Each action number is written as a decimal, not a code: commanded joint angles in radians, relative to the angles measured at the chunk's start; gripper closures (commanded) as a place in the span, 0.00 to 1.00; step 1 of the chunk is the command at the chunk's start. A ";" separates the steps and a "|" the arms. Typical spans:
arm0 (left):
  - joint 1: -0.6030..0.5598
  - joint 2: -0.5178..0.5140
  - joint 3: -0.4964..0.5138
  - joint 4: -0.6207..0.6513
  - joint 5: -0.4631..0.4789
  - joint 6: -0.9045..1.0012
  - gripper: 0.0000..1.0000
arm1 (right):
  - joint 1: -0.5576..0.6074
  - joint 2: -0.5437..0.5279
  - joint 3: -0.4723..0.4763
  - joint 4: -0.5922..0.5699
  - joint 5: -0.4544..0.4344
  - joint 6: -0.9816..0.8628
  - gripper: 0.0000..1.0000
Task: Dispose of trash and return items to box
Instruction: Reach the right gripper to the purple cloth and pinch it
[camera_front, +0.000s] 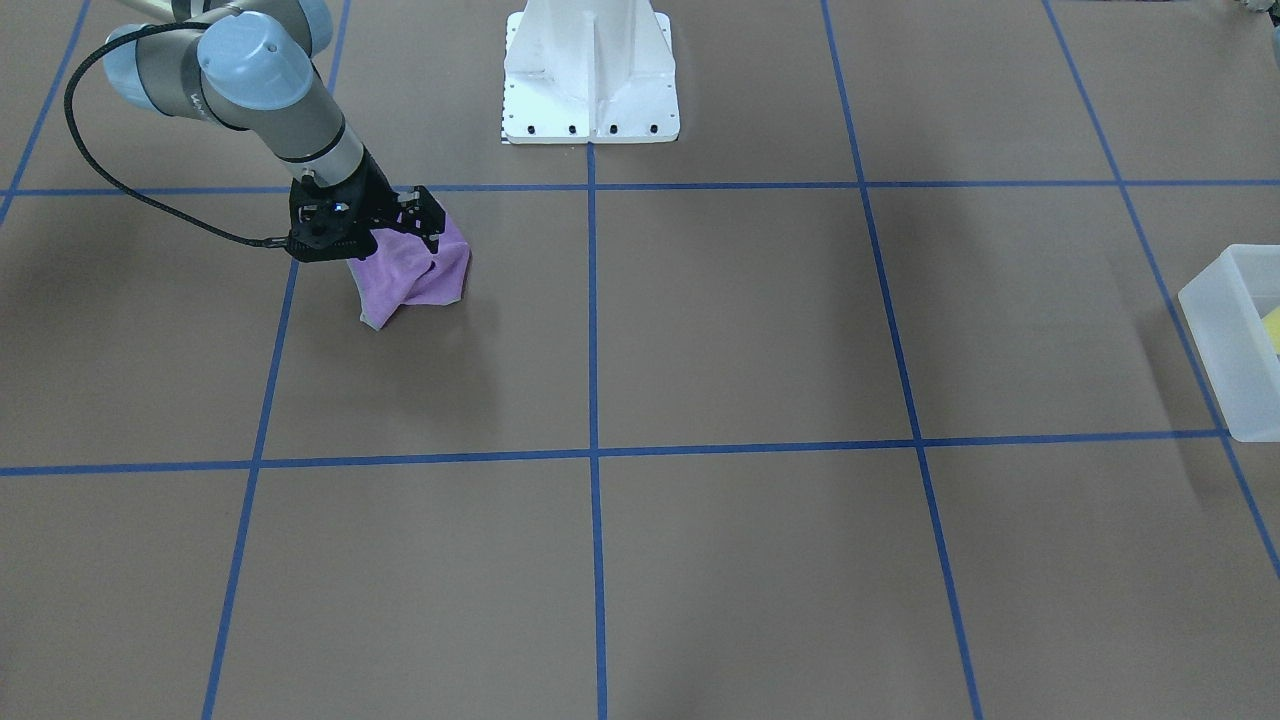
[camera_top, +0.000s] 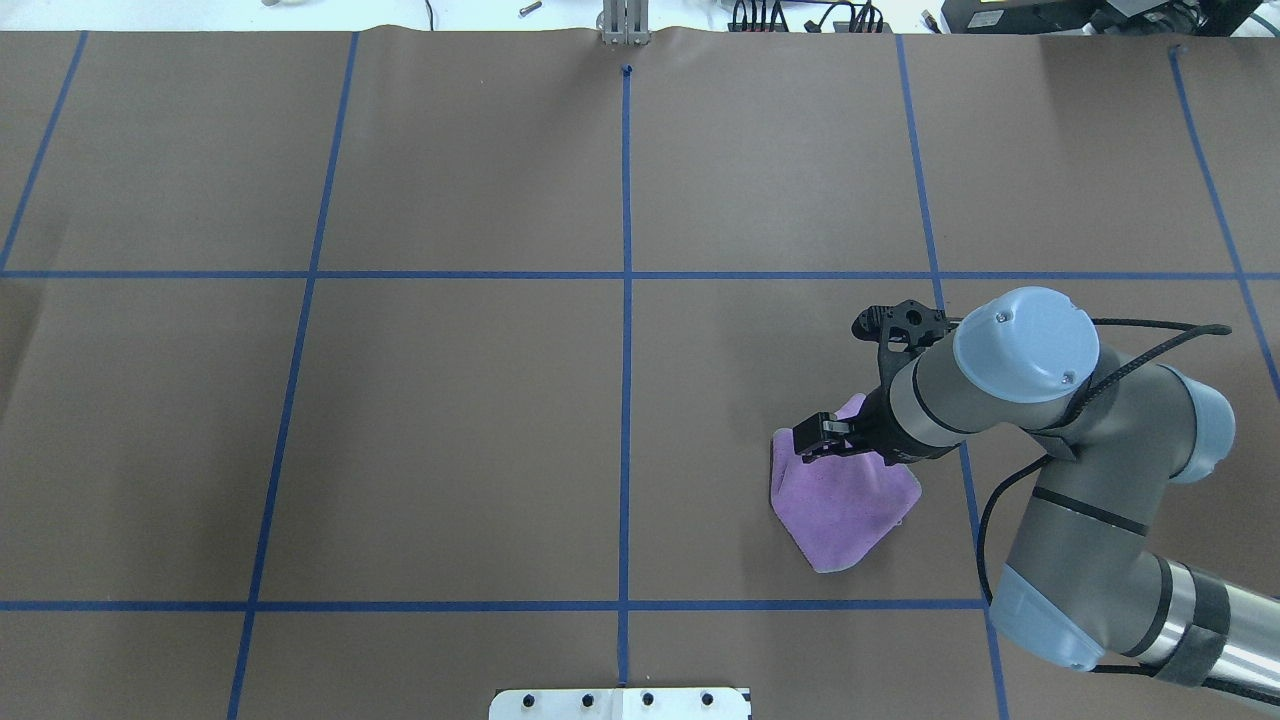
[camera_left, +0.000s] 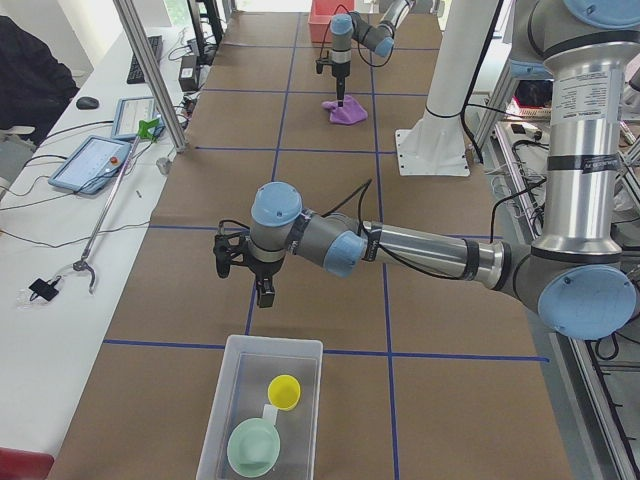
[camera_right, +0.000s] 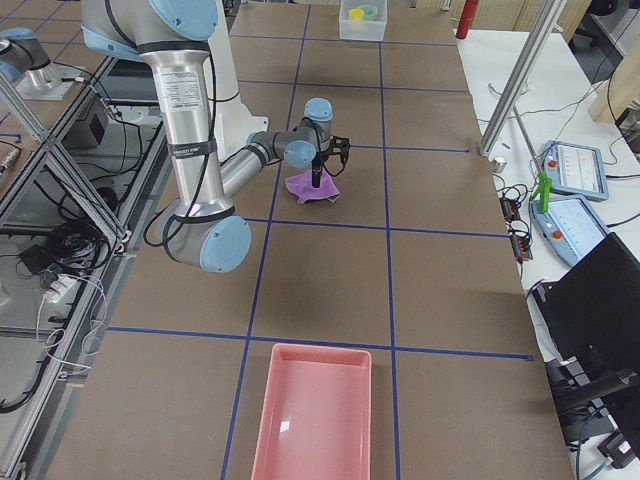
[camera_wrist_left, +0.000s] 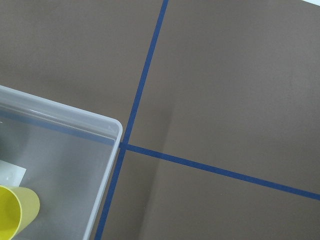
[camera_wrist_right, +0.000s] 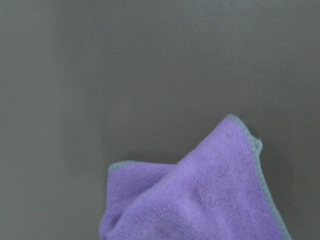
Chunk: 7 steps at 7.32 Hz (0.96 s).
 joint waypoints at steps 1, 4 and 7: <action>0.000 -0.002 -0.002 0.002 0.004 0.002 0.02 | -0.016 0.014 -0.042 0.002 -0.015 0.000 0.01; 0.000 -0.001 0.000 0.002 0.002 0.003 0.02 | -0.009 0.031 -0.039 0.002 -0.014 -0.009 1.00; 0.000 0.001 0.004 -0.001 0.002 0.005 0.02 | 0.019 0.048 -0.034 -0.002 -0.006 -0.001 1.00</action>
